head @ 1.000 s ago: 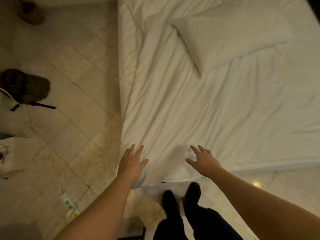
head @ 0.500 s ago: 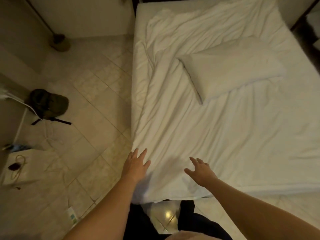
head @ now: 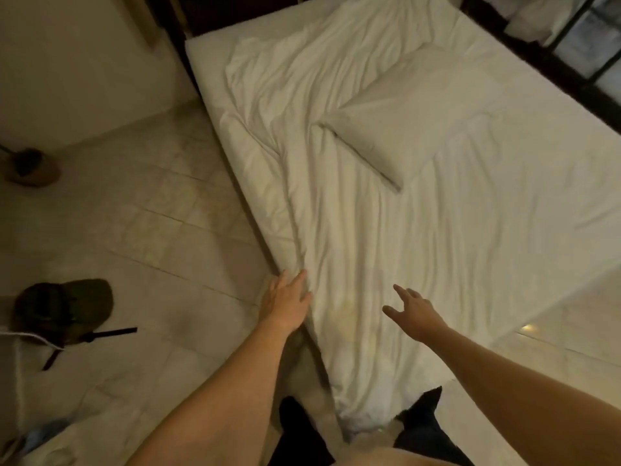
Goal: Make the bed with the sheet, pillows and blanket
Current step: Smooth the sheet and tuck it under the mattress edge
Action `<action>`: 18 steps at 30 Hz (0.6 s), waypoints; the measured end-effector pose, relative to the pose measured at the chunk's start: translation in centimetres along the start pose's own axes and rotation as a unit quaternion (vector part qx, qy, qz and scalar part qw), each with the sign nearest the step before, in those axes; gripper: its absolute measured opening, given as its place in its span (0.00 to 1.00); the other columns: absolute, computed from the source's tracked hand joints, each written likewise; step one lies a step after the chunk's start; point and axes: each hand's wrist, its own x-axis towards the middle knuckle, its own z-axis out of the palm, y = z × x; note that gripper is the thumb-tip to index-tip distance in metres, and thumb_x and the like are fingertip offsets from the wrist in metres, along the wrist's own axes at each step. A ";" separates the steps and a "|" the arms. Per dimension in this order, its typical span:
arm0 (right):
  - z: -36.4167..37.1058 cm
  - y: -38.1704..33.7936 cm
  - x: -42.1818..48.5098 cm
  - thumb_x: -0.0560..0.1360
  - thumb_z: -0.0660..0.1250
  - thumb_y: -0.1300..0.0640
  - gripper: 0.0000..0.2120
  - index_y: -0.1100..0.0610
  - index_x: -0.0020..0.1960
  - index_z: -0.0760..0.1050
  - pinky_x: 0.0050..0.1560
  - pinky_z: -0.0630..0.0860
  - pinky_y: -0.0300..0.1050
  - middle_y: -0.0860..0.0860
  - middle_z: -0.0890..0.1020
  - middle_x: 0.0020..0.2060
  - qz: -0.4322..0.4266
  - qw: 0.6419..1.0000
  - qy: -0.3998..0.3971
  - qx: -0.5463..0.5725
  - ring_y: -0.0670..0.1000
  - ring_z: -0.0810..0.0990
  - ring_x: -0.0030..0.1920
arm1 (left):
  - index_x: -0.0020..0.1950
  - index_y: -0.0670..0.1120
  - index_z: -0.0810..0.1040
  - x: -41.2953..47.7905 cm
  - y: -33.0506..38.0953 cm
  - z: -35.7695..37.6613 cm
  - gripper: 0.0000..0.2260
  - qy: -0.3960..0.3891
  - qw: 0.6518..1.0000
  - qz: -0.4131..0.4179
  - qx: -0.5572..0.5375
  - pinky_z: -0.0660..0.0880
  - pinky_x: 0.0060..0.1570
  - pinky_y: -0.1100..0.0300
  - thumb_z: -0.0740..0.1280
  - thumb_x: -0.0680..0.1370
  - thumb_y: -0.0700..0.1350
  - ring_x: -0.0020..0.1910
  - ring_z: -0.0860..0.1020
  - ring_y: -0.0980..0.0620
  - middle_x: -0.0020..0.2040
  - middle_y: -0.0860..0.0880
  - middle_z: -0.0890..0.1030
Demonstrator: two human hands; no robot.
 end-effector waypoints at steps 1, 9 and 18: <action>0.6 -1.0 -0.7 0.80 0.60 0.35 0.37 0.47 0.83 0.53 0.73 0.65 0.61 0.54 0.59 0.81 0.013 1.000 0.007 0.009 0.62 0.61 0.78 | 0.84 0.60 0.56 0.1 -1.1 -1.2 0.27 -0.001 1.000 0.013 0.014 0.59 0.79 0.45 0.56 0.85 0.60 0.82 0.54 0.40 0.85 0.48 0.52; 2.6 -8.9 -4.0 0.79 0.61 0.34 0.38 0.47 0.83 0.53 0.74 0.66 0.61 0.56 0.60 0.80 0.041 0.997 0.033 0.051 0.63 0.64 0.76 | 0.83 0.59 0.58 0.8 -6.7 -9.1 0.27 0.022 0.997 0.053 0.047 0.58 0.78 0.47 0.57 0.85 0.60 0.82 0.55 0.41 0.85 0.47 0.53; 1.1 -16.9 -1.7 0.80 0.60 0.34 0.37 0.47 0.83 0.52 0.74 0.64 0.60 0.55 0.59 0.81 0.015 0.995 0.076 0.065 0.63 0.62 0.77 | 0.83 0.60 0.58 4.1 -9.8 -16.4 0.26 0.052 0.994 0.077 0.054 0.59 0.78 0.44 0.58 0.85 0.60 0.83 0.53 0.40 0.85 0.48 0.53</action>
